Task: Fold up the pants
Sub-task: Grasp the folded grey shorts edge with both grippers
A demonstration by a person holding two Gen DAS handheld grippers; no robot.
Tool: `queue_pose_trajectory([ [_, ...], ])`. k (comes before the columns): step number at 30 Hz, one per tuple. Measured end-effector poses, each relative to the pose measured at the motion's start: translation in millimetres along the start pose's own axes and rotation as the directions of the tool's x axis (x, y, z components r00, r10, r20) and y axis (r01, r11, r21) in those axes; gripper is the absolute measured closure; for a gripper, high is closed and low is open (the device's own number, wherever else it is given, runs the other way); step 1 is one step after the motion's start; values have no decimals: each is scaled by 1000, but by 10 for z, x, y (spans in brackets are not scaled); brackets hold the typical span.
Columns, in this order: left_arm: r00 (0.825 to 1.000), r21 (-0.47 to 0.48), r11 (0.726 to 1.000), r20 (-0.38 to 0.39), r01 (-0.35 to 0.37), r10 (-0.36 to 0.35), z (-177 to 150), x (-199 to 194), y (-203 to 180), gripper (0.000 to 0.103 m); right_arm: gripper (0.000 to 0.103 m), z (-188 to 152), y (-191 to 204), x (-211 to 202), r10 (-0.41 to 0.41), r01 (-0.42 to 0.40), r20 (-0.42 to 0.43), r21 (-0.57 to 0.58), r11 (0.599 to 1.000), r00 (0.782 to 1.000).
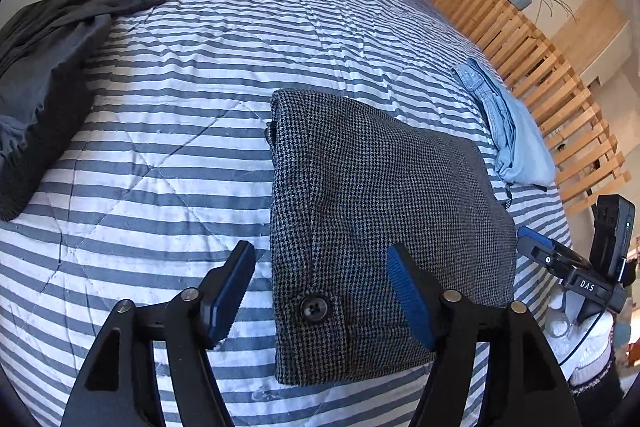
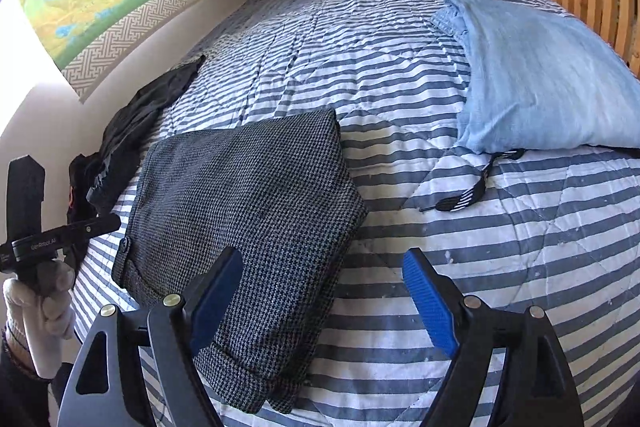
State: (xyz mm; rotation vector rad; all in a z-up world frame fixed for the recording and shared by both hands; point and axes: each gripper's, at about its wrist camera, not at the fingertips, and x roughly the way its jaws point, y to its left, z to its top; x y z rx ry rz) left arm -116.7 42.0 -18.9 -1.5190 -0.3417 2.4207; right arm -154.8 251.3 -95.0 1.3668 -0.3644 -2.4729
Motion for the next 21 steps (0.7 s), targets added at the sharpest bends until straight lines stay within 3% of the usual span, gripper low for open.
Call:
queue_pose_trajectory([
  [8,991,-161,981,-66,105,-117,212,443,379,28,24,149,-246,355,131,-117,-90,146,982,987],
  [15,973,-154,966,-62,209,-220,206,647,373,30,26,143,-264,537,238,-219,-110,163,962,965],
  [18,958,-174,949,-67,264,-279,195,715,330,44,38,140,-165,613,283,-265,-137,140,954,949],
  [21,963,-139,957,-54,255,-264,186,727,263,50,45,142,-52,699,291,-277,-141,108,955,946],
])
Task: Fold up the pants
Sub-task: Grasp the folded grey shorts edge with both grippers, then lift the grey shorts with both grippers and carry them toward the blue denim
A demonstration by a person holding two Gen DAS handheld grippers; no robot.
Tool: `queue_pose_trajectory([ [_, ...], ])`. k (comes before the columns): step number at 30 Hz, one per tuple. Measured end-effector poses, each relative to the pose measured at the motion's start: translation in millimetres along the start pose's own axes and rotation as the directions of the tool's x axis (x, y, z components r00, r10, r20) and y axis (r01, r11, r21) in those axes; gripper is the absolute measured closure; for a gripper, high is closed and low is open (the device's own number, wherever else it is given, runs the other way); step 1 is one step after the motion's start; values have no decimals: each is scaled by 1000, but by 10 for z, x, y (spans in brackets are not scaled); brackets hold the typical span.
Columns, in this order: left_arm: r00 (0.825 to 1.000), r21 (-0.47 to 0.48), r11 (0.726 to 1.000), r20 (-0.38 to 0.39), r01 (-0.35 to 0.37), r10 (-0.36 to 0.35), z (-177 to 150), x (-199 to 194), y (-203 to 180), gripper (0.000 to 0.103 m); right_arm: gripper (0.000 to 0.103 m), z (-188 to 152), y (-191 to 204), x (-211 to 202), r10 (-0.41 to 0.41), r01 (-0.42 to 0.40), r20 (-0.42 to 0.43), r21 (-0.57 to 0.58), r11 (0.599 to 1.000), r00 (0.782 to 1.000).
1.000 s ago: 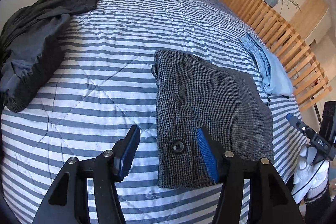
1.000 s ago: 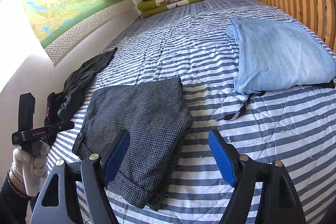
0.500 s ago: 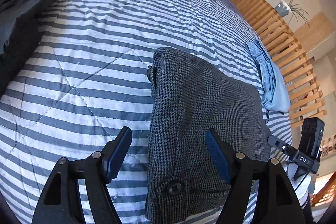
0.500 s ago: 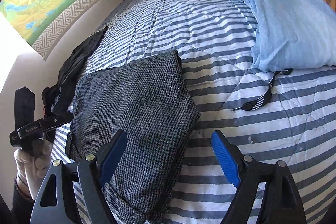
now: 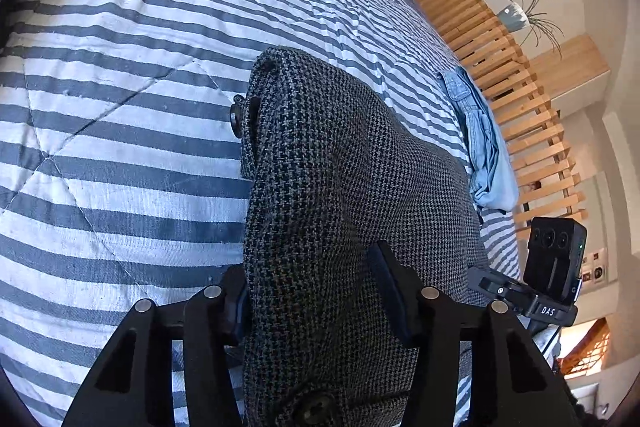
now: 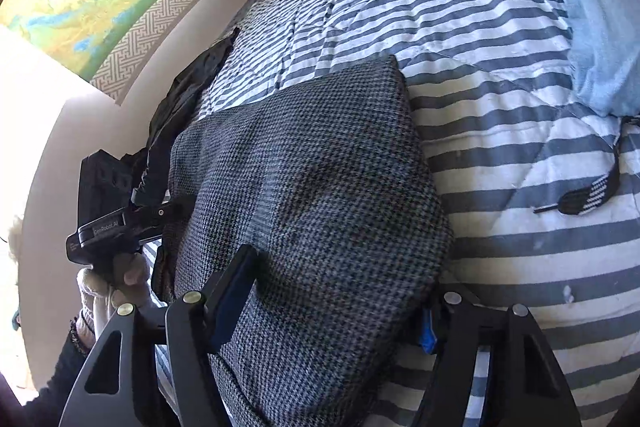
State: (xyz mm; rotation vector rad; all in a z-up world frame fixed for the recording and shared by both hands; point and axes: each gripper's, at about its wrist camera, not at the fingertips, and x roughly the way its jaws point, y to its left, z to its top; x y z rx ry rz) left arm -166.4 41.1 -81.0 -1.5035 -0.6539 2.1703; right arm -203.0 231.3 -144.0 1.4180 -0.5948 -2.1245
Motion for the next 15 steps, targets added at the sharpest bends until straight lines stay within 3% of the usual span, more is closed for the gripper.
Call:
queue_pose_trajectory([
  [4,999,11,1000,29,-16,16,-19,-17,-74,64,68,38,-21,148,72,-71,-16,50,996,997],
  [8,996,51,997,63,-62,58,-55,-114,-248,78,76,45,62,150,40,-40,5,24,999,999],
  [15,994,86,995,100,-46,38,-189,-420,-483,82,81,-32,240,-54,2,-1,45,-27,1000,999],
])
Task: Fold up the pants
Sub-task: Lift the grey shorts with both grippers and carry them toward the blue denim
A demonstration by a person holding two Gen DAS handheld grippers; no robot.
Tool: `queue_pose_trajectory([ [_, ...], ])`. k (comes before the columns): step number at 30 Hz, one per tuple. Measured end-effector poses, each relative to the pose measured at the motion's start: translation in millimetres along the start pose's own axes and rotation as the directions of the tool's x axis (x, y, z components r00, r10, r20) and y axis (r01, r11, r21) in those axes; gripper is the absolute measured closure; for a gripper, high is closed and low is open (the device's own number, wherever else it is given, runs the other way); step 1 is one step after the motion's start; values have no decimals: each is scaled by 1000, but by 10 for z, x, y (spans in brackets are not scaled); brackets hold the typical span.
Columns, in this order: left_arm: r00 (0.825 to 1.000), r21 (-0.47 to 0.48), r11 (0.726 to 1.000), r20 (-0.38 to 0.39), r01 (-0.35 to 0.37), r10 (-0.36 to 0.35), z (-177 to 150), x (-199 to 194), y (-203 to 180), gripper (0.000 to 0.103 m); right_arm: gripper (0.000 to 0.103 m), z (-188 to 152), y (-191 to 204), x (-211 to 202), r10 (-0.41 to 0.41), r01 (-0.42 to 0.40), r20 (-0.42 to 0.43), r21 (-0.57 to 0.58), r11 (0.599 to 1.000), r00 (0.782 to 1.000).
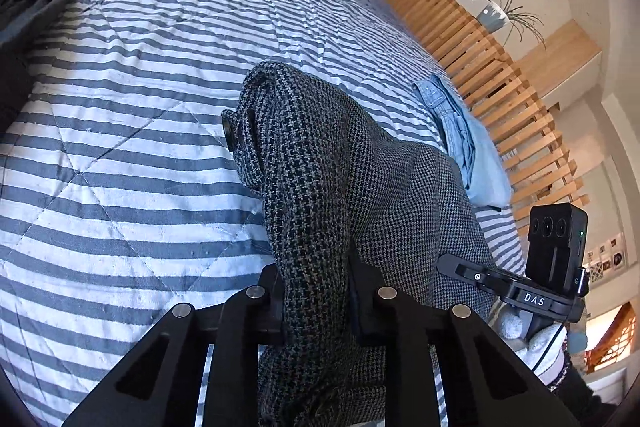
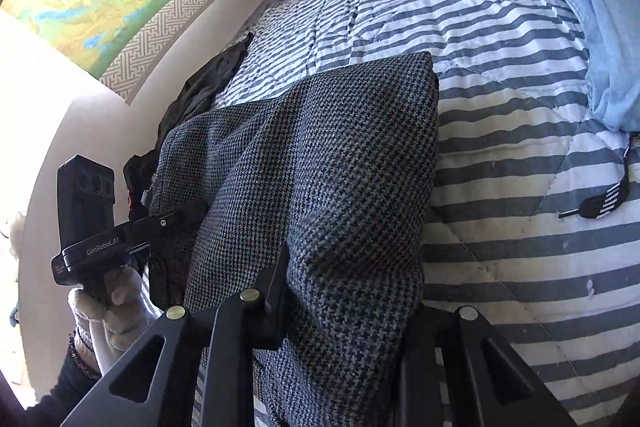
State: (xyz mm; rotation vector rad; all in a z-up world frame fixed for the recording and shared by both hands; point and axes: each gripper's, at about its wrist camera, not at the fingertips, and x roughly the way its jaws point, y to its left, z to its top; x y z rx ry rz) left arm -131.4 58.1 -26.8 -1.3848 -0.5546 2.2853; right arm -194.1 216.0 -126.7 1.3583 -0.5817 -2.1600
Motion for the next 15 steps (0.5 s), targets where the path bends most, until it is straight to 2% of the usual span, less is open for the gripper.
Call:
queue_pose_trajectory([
  [8,998,85,996,43,41,-45,-120,-326,-556,82,82,-139,169,-491,-14,17,61,-42,999,998],
  [15,992,161,980,37,112,-120,-94,-297,-1184,82,82,-225,149,-1169,-52,62,141,-65,996,989],
])
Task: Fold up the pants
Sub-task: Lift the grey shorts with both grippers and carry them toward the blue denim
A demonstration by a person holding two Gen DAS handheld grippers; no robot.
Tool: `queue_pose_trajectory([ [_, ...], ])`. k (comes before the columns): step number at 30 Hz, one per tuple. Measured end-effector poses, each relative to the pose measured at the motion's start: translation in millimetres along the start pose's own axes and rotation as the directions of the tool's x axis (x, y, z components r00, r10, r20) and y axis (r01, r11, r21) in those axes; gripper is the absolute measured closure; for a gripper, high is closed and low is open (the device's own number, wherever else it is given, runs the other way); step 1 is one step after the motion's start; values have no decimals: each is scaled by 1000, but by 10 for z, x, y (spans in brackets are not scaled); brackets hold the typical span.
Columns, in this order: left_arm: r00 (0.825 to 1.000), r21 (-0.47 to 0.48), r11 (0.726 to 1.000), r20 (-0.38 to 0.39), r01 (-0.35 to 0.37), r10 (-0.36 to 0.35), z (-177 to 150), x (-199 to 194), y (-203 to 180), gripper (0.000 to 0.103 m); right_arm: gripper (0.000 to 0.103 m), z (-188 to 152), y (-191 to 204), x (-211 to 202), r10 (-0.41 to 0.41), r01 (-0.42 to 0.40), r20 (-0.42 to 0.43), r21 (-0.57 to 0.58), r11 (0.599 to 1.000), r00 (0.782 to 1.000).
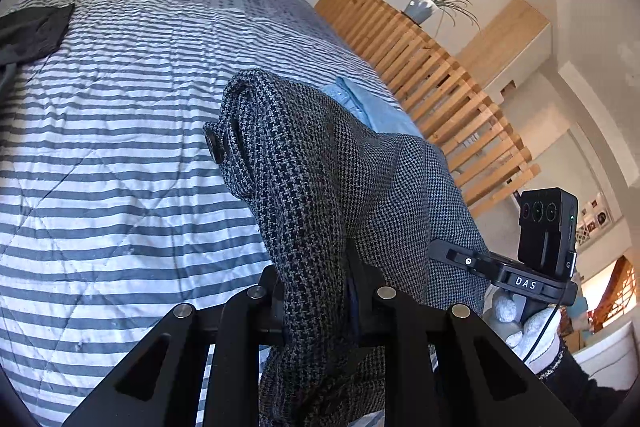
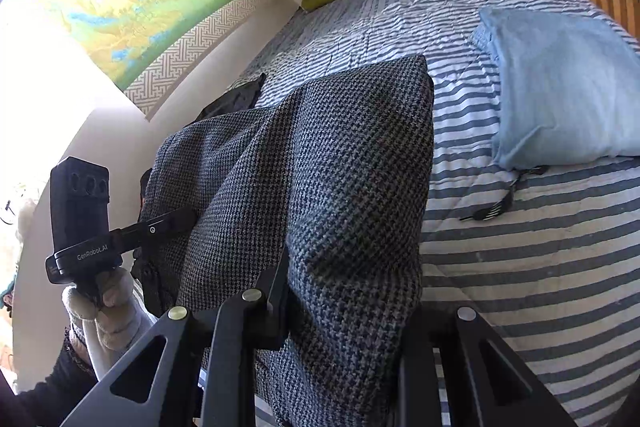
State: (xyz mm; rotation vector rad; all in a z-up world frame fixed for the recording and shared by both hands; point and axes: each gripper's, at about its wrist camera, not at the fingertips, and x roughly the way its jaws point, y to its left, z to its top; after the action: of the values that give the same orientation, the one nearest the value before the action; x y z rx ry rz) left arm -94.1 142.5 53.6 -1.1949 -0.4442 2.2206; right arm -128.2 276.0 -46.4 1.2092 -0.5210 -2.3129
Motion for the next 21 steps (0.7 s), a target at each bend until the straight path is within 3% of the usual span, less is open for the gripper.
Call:
queue_pose_trajectory([
  [11,996,102,991,-14,88,-87,578,896,-1052,82,82,397,-519,-946,-175,177,99,-13,984,980],
  [21,996,141,986,-28,85,-82,1411,2044,-1637,82,82,1194,-1368,-1134,-288,288,156,24,957,945],
])
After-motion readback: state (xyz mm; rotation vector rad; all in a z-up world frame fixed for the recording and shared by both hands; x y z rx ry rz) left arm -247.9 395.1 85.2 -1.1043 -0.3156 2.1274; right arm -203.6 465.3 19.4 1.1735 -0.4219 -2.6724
